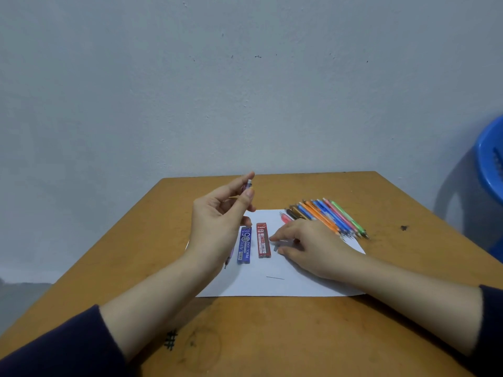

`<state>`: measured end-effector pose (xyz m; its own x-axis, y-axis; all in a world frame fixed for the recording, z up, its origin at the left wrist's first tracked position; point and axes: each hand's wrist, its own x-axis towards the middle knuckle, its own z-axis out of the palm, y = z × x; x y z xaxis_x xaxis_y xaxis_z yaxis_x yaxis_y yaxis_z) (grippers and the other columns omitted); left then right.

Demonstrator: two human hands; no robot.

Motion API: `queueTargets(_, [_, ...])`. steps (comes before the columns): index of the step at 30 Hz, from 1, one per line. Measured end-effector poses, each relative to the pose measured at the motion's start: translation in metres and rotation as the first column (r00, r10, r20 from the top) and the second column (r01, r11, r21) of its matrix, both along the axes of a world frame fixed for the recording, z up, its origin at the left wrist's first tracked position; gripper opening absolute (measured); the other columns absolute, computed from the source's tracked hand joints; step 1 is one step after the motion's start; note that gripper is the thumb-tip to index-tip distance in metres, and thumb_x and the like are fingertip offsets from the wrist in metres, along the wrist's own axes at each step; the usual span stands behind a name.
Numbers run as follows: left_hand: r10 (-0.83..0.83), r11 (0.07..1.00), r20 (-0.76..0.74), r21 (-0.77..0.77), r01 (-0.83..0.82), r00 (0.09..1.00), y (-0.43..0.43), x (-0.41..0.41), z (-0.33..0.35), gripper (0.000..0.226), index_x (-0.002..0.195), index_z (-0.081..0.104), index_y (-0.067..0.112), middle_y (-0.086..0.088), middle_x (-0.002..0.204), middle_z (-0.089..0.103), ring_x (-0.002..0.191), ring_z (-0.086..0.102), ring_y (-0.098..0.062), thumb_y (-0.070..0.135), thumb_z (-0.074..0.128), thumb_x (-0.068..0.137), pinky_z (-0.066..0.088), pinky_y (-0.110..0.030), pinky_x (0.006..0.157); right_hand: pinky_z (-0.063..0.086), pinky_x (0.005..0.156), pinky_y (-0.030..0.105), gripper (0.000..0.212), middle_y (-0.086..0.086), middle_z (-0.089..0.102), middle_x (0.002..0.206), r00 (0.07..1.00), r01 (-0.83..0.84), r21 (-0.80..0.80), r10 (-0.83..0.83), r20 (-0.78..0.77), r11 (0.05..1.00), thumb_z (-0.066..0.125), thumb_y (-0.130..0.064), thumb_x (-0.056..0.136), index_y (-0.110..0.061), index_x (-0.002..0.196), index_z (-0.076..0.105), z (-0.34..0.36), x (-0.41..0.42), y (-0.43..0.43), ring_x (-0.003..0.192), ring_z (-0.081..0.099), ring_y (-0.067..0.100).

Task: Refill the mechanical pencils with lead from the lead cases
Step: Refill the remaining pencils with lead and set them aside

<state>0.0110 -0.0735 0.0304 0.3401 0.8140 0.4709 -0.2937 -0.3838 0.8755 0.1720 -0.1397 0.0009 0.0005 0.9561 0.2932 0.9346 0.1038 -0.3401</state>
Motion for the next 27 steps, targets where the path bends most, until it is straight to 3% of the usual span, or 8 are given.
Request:
queueTargets(8, [0.033, 0.999, -0.067, 0.039, -0.03, 0.997, 0.009, 0.003, -0.009, 0.027, 0.106, 0.069, 0.028, 0.012, 0.066, 0.067, 0.06, 0.055, -0.002, 0.008, 0.064, 0.088, 0.046, -0.018, 0.054, 0.035, 0.065, 0.0, 0.019, -0.003, 0.071, 0.103, 0.999, 0.033, 0.008, -0.033, -0.02, 0.999, 0.064, -0.018, 0.089, -0.016, 0.105, 0.073, 0.003, -0.001, 0.0, 0.081, 0.051, -0.002])
queueTargets(13, [0.025, 0.997, -0.122, 0.072, -0.016, 0.992, 0.014, 0.004, -0.012, 0.03, 0.1, 0.07, 0.034, 0.008, 0.079, 0.07, 0.061, 0.058, -0.004, 0.007, 0.066, 0.087, 0.046, -0.019, 0.055, 0.034, 0.067, 0.009, 0.027, -0.005, 0.063, 0.095, 0.982, 0.1, 0.05, -0.09, -0.165, 0.994, 0.055, -0.014, 0.094, -0.022, 0.118, 0.066, 0.008, 0.0, 0.0, 0.082, 0.053, 0.002])
queueTargets(16, [0.025, 0.995, -0.16, 0.095, -0.01, 0.987, 0.015, 0.004, -0.013, 0.03, 0.099, 0.07, 0.034, 0.008, 0.078, 0.069, 0.061, 0.059, -0.002, 0.007, 0.067, 0.086, 0.046, -0.018, 0.056, 0.042, 0.072, 0.017, 0.021, -0.007, 0.062, 0.085, 0.938, 0.13, 0.066, -0.101, -0.331, 0.989, 0.058, -0.013, 0.093, -0.029, 0.097, 0.071, 0.01, 0.002, -0.001, 0.078, 0.054, 0.004])
queueTargets(17, [0.025, 0.995, -0.167, 0.1, -0.008, 0.986, 0.015, 0.004, -0.014, 0.03, 0.098, 0.07, 0.034, 0.007, 0.078, 0.07, 0.061, 0.059, -0.003, 0.007, 0.068, 0.085, 0.046, -0.018, 0.056, 0.044, 0.073, 0.022, 0.02, -0.006, 0.065, 0.084, 0.905, 0.143, 0.078, -0.098, -0.415, 0.987, 0.06, -0.013, 0.091, -0.03, 0.09, 0.07, 0.012, 0.002, -0.002, 0.078, 0.057, 0.008])
queueTargets(20, [0.019, 0.994, -0.197, 0.109, 0.003, 0.98, 0.016, 0.003, -0.016, 0.028, 0.098, 0.072, 0.032, 0.009, 0.081, 0.071, 0.066, 0.059, -0.007, 0.009, 0.071, 0.082, 0.047, -0.019, 0.06, 0.042, 0.058, 0.009, 0.014, -0.002, 0.068, 0.078, 0.755, 0.169, 0.114, -0.054, -0.654, 0.979, 0.066, -0.009, 0.087, -0.022, 0.085, 0.071, 0.016, -0.002, -0.007, 0.062, 0.056, -0.001])
queueTargets(23, [0.019, 0.991, -0.245, 0.132, 0.014, 0.969, 0.016, 0.003, -0.017, 0.025, 0.096, 0.073, 0.032, 0.009, 0.086, 0.072, 0.072, 0.062, -0.007, 0.013, 0.074, 0.08, 0.049, -0.022, 0.063, 0.038, 0.046, 0.008, 0.011, 0.008, 0.068, 0.072, 0.561, 0.167, 0.129, 0.013, -0.827, 0.978, 0.068, -0.003, 0.084, -0.013, 0.084, 0.071, 0.022, -0.007, -0.012, 0.047, 0.051, -0.003])
queueTargets(27, [0.009, 0.982, -0.289, 0.183, 0.045, 0.957, 0.011, 0.003, -0.018, 0.028, 0.094, 0.072, 0.034, 0.014, 0.086, 0.072, 0.072, 0.06, 0.0, 0.011, 0.074, 0.079, 0.049, -0.017, 0.062, 0.053, 0.073, 0.023, 0.011, 0.013, 0.073, 0.081, 0.287, 0.136, 0.12, 0.077, -0.955, 0.983, 0.068, 0.001, 0.079, -0.01, 0.083, 0.071, 0.025, -0.01, -0.014, 0.073, 0.065, 0.015])
